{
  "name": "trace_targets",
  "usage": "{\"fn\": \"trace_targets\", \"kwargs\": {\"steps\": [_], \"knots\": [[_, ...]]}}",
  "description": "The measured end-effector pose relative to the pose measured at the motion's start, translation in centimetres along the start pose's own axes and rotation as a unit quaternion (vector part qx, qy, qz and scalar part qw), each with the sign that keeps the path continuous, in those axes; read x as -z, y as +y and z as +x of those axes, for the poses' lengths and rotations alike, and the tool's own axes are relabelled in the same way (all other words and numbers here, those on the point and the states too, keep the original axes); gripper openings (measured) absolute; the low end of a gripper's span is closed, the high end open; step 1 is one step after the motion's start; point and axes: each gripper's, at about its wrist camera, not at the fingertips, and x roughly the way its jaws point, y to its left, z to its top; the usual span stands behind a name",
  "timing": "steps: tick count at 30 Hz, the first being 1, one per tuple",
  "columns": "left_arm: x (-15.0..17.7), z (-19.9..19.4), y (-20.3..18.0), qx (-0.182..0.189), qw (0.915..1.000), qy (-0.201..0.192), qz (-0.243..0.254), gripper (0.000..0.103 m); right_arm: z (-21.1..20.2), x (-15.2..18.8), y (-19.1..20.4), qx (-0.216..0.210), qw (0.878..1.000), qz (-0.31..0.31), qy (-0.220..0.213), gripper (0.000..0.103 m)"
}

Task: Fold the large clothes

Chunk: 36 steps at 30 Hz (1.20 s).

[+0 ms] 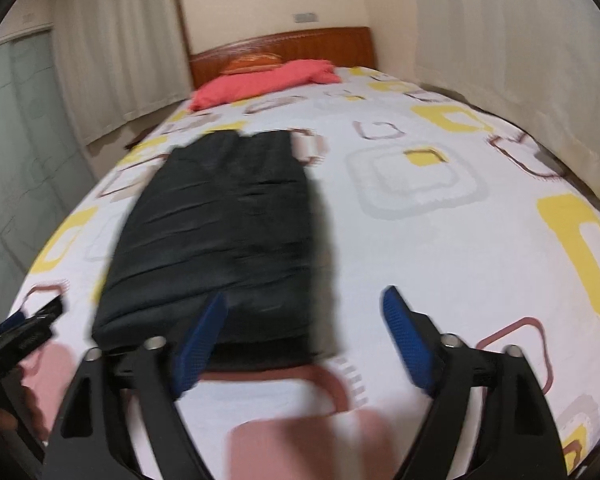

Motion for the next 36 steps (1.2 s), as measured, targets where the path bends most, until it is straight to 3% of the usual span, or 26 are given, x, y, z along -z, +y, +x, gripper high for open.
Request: {"fn": "trace_targets", "kwargs": {"steps": [5, 8, 11, 16, 21, 26, 36], "knots": [[-1.9, 7.1, 6.8, -0.081, 0.9949, 0.032, -0.049, 0.101, 5.2, -1.5, -7.9, 0.078, 0.996, 0.033, 0.017, 0.085], [-3.2, 11.3, 12.5, -0.136, 0.9838, 0.052, -0.105, 0.101, 7.9, -2.3, -12.8, 0.124, 0.990, 0.063, 0.022, 0.085], [-3.9, 13.7, 16.2, -0.164, 0.9736, 0.057, -0.148, 0.101, 10.1, -3.1, -17.6, 0.171, 0.981, 0.093, 0.020, 0.085], [-3.6, 14.7, 17.6, -0.156, 0.9691, 0.060, -0.182, 0.101, 13.4, -2.4, -21.2, 0.197, 0.971, 0.125, 0.048, 0.087], [-3.0, 14.7, 18.0, -0.139, 0.9690, 0.056, -0.196, 0.101, 13.9, -2.1, -19.9, 0.224, 0.969, 0.098, 0.048, 0.094], [-3.1, 14.6, 17.6, -0.147, 0.9692, 0.058, -0.189, 0.101, 14.0, -2.1, -20.7, 0.206, 0.971, 0.109, 0.050, 0.098], [-3.3, 15.0, 17.9, -0.140, 0.9691, 0.057, -0.194, 0.101, 14.4, -2.4, -20.6, 0.213, 0.970, 0.103, 0.054, 0.098]]}}
